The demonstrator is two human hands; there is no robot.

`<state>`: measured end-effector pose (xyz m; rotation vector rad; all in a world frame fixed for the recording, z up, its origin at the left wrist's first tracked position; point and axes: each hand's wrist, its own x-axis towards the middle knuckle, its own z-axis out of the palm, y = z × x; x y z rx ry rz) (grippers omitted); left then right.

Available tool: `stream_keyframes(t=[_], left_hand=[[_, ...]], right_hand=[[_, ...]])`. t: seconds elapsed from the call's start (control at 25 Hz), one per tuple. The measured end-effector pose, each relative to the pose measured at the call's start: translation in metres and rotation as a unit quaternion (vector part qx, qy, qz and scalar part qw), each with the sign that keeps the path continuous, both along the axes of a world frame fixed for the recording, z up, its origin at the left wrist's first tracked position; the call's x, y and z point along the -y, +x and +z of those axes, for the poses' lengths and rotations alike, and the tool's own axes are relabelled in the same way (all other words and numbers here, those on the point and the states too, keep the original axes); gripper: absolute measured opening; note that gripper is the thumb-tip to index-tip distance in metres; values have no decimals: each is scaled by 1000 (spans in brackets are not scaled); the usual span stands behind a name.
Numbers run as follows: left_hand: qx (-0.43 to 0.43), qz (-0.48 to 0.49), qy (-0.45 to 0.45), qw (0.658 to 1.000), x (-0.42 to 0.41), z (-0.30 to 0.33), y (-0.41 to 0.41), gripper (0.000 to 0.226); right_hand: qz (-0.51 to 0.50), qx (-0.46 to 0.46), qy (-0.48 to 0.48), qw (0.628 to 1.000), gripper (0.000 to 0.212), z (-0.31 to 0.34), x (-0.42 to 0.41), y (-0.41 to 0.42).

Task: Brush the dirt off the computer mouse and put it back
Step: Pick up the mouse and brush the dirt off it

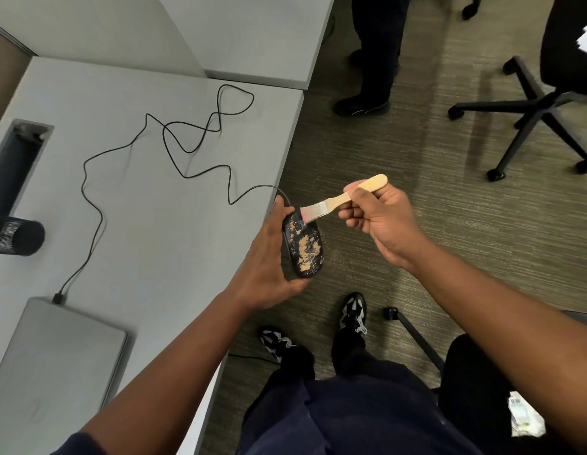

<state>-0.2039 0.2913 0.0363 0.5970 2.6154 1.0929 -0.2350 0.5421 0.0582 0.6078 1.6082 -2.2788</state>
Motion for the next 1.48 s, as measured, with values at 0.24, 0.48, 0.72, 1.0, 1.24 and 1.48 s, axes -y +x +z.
stream_keyframes(t=[0.24,0.48,0.72,1.0,1.24,1.48], left_hand=[[25,7,-2,1000,1,2,-2,159],[56,19,5,998,2,1,-2,156],[60,4,18,998,1,-6,-3,156],[63,2,22,998,1,-4,-3,157],[62,0,26,998,-1,-1,1,159],[64,3,35,997,0,2,4,160]], right_hand=[[-11,-36,39,999,11,2,-3,-2],[15,-52,102,993,11,0,0,-6],[38,-65,51,996,11,-1,-2,-4],[39,-81,53,995,10,1,-6,-5],[41,-102,97,989,10,0,-7,-6],[23,-80,91,992,10,-4,-4,-1]])
